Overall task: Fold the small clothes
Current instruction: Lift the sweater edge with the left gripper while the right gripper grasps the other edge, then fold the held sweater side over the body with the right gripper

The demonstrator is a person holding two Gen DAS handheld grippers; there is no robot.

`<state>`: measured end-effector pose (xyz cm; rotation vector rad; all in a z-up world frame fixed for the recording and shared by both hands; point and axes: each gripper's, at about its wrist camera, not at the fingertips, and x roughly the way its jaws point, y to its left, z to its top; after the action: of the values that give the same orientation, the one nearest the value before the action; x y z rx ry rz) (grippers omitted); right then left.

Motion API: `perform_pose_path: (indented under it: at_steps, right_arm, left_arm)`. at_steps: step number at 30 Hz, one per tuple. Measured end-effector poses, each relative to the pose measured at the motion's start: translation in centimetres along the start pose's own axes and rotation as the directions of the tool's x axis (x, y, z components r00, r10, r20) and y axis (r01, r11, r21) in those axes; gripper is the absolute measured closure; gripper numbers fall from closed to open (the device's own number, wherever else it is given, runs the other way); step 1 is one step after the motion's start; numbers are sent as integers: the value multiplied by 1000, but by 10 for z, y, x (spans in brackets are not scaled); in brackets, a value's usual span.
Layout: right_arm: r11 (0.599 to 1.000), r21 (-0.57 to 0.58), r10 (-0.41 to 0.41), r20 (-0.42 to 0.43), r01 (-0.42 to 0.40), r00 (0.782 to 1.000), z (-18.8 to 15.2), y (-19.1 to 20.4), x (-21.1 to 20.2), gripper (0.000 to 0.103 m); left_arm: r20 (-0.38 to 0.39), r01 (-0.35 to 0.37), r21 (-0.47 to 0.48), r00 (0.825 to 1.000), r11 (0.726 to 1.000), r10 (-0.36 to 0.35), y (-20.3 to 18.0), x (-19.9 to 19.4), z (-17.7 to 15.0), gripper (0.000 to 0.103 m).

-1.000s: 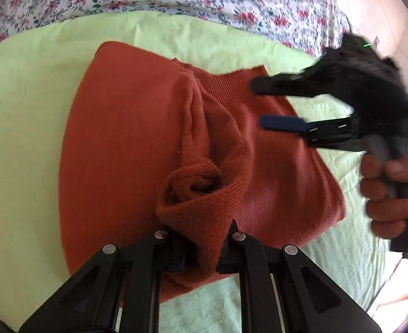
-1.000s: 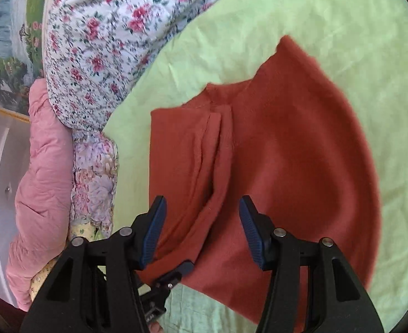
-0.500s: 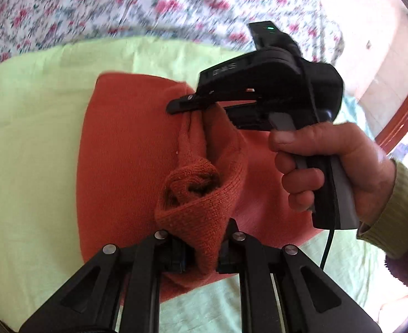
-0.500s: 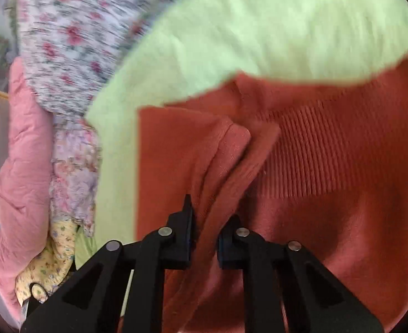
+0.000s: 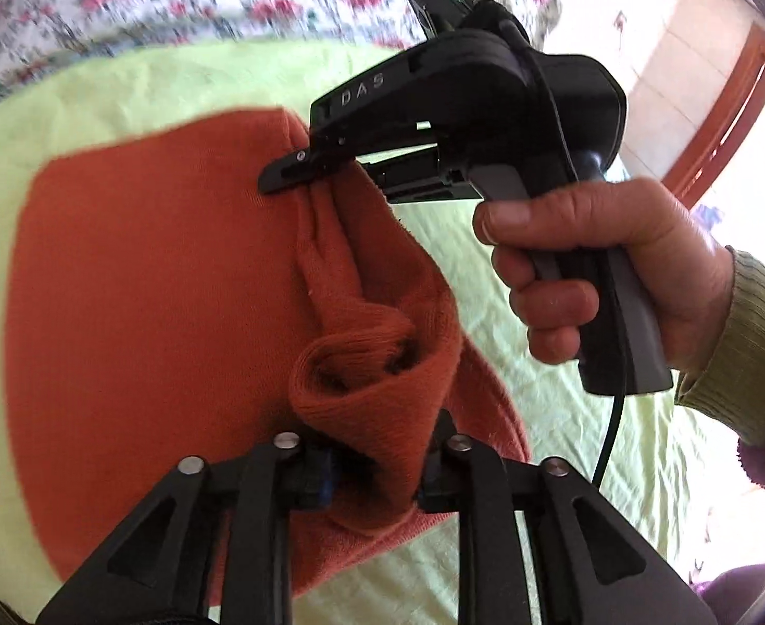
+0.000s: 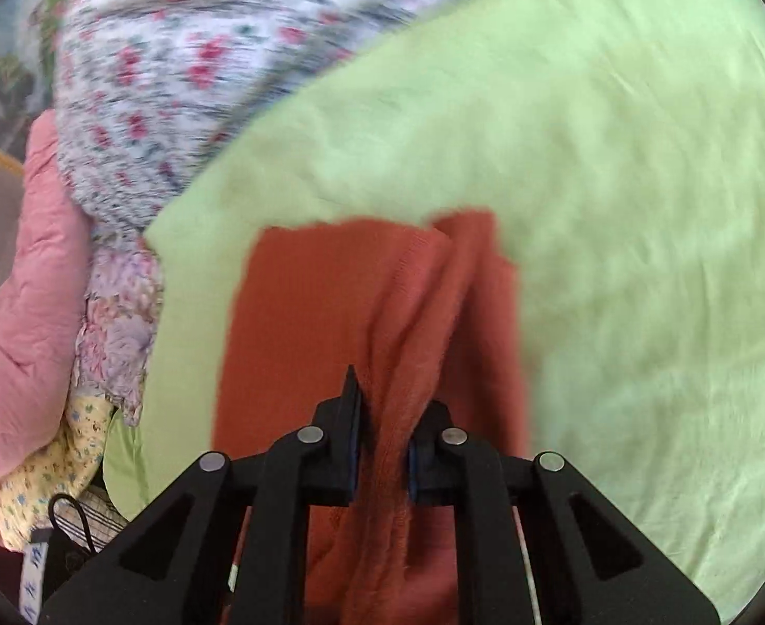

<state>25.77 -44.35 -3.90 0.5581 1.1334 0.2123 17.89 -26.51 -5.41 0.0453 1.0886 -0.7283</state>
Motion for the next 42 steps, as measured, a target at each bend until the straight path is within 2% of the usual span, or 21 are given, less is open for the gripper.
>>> perform_pose_path:
  at_steps: [2, 4, 5, 9, 14, 19, 22, 23, 25, 26, 27, 31, 32, 33, 36, 38, 40, 42]
  right_arm:
    - [999, 35, 0, 0, 0, 1000, -3, -10, 0, 84]
    - [999, 53, -6, 44, 4, 999, -7, -10, -9, 80]
    - [998, 58, -22, 70, 18, 997, -10, -8, -17, 77]
    - [995, 80, -71, 144, 60, 987, -25, -2, -43, 76]
    - [996, 59, -75, 201, 65, 977, -48, 16, -72, 76]
    - [997, 36, -80, 169, 75, 982, -67, 34, -65, 76]
    - [995, 31, -97, 138, 93, 986, -71, 37, -51, 76]
    - [994, 30, -105, 134, 102, 985, -70, 37, -47, 76]
    - [986, 31, -165, 118, 162, 979, -67, 36, -37, 70]
    - [978, 38, -208, 109, 205, 972, -64, 34, -32, 64]
    - [976, 47, -215, 102, 211, 971, -61, 30, -28, 61]
    - [981, 79, -183, 89, 176, 979, -50, 23, -15, 59]
    - [984, 90, -161, 93, 153, 983, -49, 22, -14, 66]
    - [988, 104, -128, 93, 118, 987, -48, 22, -15, 93]
    - [993, 113, -48, 167, 29, 985, -49, 32, -43, 93]
    - [995, 98, -28, 223, 6, 974, -55, 40, -67, 93]
    - [995, 84, -66, 239, 47, 969, -63, 37, -78, 93]
    - [984, 106, -158, 179, 140, 971, -68, 19, -65, 93]
  left_arm:
    - [-10, 32, -6, 999, 999, -32, 2, -3, -3, 65]
    - [-22, 70, -11, 997, 997, -71, 5, -12, -8, 57]
    - [-28, 81, -13, 996, 997, -81, 8, -18, -12, 55]
    - [-24, 88, -42, 996, 995, -89, 24, -47, -26, 55]
    - [12, 41, -109, 999, 993, -40, 61, -85, -37, 53]
    - [22, -34, -194, 999, 980, 39, 98, -108, -52, 48]
    - [16, -64, -283, 997, 957, 72, 129, -113, -58, 45]
    - [10, -70, -304, 997, 950, 77, 137, -110, -49, 44]
    - [-8, -84, -348, 996, 934, 87, 156, -107, -48, 44]
    - [-13, -84, -364, 996, 928, 85, 162, -101, -49, 42]
    - [-21, -74, -384, 997, 920, 71, 170, -95, -46, 41]
    - [-32, -51, -430, 999, 902, 41, 188, -82, -34, 37]
    - [-38, -56, -431, 998, 901, 44, 189, -80, -36, 37]
    - [-44, -56, -431, 998, 901, 41, 189, -75, -31, 37]
    - [-40, -42, -426, 999, 904, 28, 185, -71, -22, 36]
    - [-40, -39, -425, 999, 904, 24, 182, -62, -11, 30]
    - [-38, -29, -425, 999, 905, 14, 179, -56, -6, 29]
    - [-50, -33, -417, 999, 908, 14, 176, -46, 1, 29]
